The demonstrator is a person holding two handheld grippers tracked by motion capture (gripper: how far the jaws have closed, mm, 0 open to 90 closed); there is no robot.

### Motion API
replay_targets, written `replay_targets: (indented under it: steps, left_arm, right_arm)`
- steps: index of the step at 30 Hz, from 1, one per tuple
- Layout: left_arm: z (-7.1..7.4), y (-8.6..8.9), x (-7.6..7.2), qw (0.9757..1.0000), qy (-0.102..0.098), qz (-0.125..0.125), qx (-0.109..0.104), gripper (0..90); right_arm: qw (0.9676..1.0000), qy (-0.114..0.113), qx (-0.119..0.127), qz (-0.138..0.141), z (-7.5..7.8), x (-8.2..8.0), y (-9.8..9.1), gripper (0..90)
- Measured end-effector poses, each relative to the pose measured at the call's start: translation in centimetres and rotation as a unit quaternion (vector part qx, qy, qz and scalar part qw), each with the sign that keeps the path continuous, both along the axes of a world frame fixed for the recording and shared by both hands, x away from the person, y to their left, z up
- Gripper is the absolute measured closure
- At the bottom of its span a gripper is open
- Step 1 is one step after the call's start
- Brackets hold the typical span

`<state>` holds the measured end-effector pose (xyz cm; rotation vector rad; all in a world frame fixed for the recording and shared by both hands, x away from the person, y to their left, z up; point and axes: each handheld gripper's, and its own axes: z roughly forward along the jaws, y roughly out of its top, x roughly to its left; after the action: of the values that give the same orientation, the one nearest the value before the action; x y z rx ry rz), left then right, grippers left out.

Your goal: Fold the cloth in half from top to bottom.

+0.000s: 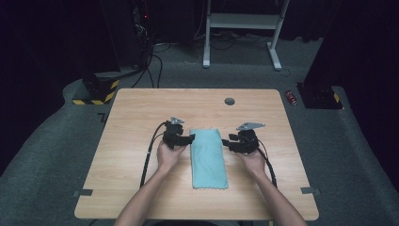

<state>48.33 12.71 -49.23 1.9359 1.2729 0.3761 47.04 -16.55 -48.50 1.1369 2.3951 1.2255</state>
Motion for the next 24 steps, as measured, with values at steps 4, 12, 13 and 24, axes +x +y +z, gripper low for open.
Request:
replay_targets:
  steps: [4, 12, 13, 24]
  left_arm:
    - [0.4, -0.3, 0.6, 0.9999, -0.013, -0.001, -0.003, 38.7]
    - [-0.1, -1.2, 1.7, 0.9999, -0.002, 0.007, 0.007, 39.7]
    - [-0.3, -1.2, 1.9, 0.9999, 0.003, 0.011, 0.011, 39.9]
    - [-1.6, -0.5, 2.8, 0.9995, 0.023, 0.018, 0.012, 45.9]
  right_arm:
    - [0.9997, -0.01, 0.006, -0.02, -0.1, 0.5, -0.2, 54.1]
    - [0.9991, 0.021, 0.008, -0.035, -1.2, 2.0, -0.2, 55.2]
    - [0.9993, 0.018, 0.005, -0.034, -1.1, 2.2, -0.1, 55.4]
    - [0.9987, 0.038, -0.012, -0.033, -0.6, 5.0, 2.7, 56.4]
